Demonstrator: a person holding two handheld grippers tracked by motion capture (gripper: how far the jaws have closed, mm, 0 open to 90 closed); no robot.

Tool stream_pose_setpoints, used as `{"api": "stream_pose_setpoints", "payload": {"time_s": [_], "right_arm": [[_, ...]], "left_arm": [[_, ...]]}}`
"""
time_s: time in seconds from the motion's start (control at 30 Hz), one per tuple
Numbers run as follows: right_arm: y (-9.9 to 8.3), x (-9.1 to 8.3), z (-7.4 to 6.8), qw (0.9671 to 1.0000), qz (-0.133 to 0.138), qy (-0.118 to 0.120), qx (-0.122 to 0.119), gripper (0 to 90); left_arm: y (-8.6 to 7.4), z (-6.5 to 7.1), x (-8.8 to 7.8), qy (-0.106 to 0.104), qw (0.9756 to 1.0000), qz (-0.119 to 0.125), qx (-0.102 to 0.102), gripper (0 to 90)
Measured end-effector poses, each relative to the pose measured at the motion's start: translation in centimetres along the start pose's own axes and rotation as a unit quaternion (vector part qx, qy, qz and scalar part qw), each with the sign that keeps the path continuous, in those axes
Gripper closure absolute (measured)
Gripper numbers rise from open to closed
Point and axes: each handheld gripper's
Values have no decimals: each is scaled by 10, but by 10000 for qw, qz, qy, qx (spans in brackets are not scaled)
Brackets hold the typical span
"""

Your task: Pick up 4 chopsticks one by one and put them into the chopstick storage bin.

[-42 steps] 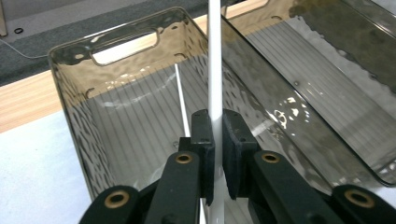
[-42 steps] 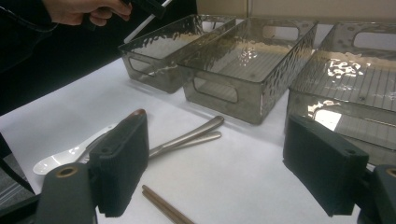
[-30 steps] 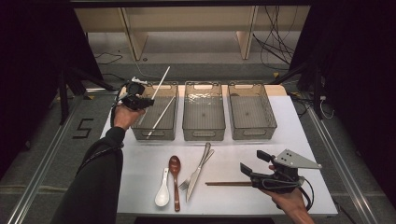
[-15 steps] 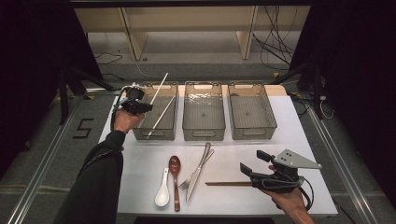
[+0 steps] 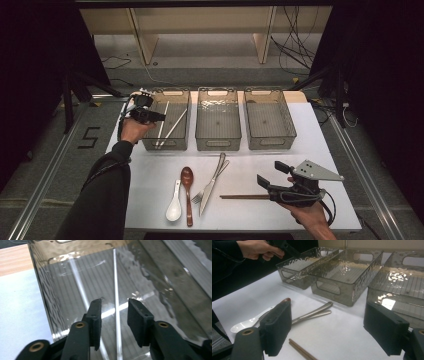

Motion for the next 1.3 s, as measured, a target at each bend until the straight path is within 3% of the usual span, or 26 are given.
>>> {"api": "stream_pose_setpoints", "payload": {"time_s": [0.17, 0.33, 0.63, 0.7, 0.87, 1.0, 1.3], "right_arm": [[0, 0, 0, 10000, -5, -10, -9, 235], [0, 0, 0, 10000, -22, -23, -5, 235], [0, 1, 1, 10000, -84, -24, -26, 235], [0, 1, 2, 9999, -104, -4, -9, 235], [0, 2, 3, 9997, -210, 63, -68, 233], [-1, 3, 6, 9994, -311, 102, -73, 232], [-1, 8, 10, 9976, -582, 348, -169, 235]], "left_arm": [[-7, 10, -9, -351, 9993, -64, -65, 499], [-18, 21, -19, -622, 9980, -34, 145, 405], [-48, 37, -39, -1152, 9924, 189, 380, 290], [-53, 39, -45, -1068, 9928, 281, 465, 252], [-64, 42, -59, -1257, 9903, 459, 365, 221], [-74, 50, -65, -1474, 9874, 429, 380, 216], [-97, 64, -67, -1442, 9869, 344, 633, 196]]}}
Point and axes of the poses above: each handheld gripper's, and its own axes: x roughly forward along the jaws, y roughly out of its top, z roughly to its right, and after that the axes turned 13 degrees about -x, right-handed
